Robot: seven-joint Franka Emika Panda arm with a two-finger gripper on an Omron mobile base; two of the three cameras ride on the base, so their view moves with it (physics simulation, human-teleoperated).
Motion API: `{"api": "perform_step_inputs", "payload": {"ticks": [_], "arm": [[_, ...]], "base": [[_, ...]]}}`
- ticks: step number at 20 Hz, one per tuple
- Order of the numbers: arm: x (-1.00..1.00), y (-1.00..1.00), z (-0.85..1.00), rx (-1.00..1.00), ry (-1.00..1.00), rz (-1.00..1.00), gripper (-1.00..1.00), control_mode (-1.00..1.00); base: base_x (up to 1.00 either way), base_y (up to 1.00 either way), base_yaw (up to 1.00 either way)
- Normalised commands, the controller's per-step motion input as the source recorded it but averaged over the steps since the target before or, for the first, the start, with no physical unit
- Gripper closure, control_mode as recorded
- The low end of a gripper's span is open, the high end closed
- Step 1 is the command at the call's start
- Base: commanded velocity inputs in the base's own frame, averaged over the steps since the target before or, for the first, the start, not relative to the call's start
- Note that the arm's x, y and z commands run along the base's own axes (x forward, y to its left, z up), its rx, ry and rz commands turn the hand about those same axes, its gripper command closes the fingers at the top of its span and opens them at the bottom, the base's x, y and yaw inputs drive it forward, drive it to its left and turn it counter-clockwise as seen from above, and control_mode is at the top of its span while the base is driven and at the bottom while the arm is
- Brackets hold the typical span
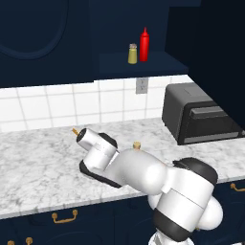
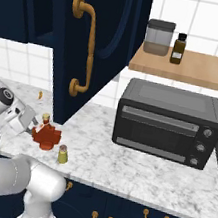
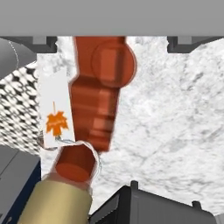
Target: Put the shaker and condiment bottle from the counter next to their counterparts in the cabinet.
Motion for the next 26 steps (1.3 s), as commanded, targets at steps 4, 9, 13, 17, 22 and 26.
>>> {"api": "perform_step_inputs", "payload": {"ticks": [4, 9, 13, 17, 22, 26], "arm": [[0.13, -0.11, -0.13, 0.0, 0.0, 0.0, -1.0, -1.0], [0.1, -0.06, -0.16, 0.0, 0.0, 0.0, 1.0, -1.0], [0.0, -0.04, -0.12, 0.0, 0.01, 0.0, 1.0, -1.0], [0.12, -0.03, -0.03, 0.01, -0.02, -0.01, 1.0, -1.0], [0.0, -0.02, 0.62, 0.01, -0.05, 0.12, 1.0, -1.0], [-0.36, -0.1, 0.9, 0.01, -0.06, 0.16, 1.0, -1.0]], "base": [[0.0, 0.0, 0.0], [0.0, 0.0, 0.0], [0.0, 0.0, 0.0], [0.0, 0.0, 0.0], [0.0, 0.0, 0.0], [0.0, 0.0, 0.0]]}}
